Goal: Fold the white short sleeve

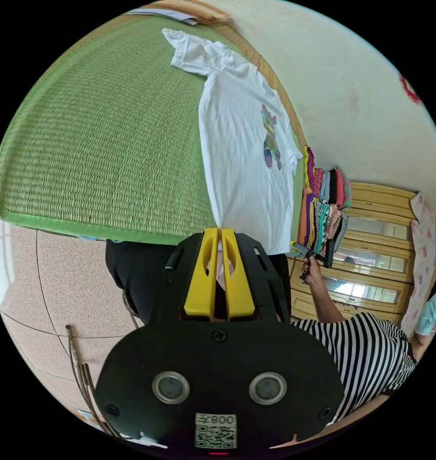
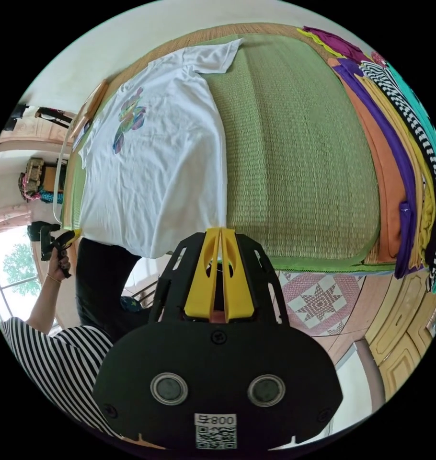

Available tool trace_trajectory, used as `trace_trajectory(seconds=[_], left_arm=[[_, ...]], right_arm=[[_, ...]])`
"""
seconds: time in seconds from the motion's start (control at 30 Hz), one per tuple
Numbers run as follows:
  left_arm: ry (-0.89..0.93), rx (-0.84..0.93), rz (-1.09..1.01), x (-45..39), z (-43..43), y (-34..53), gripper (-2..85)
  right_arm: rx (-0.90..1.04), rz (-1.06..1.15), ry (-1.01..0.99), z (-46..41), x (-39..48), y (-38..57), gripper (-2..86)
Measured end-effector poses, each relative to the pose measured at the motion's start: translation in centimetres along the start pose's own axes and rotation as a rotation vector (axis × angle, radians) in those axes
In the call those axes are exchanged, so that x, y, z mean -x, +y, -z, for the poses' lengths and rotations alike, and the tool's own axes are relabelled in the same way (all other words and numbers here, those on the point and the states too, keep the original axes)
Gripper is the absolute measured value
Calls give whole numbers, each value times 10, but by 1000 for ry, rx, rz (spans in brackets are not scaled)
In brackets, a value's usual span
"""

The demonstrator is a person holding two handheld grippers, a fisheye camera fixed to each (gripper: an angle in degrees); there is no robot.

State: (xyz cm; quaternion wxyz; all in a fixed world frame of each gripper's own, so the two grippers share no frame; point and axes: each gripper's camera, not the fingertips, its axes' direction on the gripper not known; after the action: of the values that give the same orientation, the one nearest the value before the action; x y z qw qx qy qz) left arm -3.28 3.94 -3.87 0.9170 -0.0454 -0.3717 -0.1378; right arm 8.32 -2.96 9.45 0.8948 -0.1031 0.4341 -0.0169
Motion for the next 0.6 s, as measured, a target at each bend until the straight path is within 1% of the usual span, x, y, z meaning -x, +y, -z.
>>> trace_trajectory(seconds=[0.27, 0.47, 0.6], left_arm=[[-54, -16, -25, -12, 19, -5, 12], [-84, 6, 54, 0, 11, -11, 14], [-63, -30, 64, -4, 15, -17, 19]], right_arm=[[44, 38, -27, -6, 3, 14, 0], [106, 40, -64, -20, 3, 22, 0], [53, 21, -84, -8, 5, 18, 0]])
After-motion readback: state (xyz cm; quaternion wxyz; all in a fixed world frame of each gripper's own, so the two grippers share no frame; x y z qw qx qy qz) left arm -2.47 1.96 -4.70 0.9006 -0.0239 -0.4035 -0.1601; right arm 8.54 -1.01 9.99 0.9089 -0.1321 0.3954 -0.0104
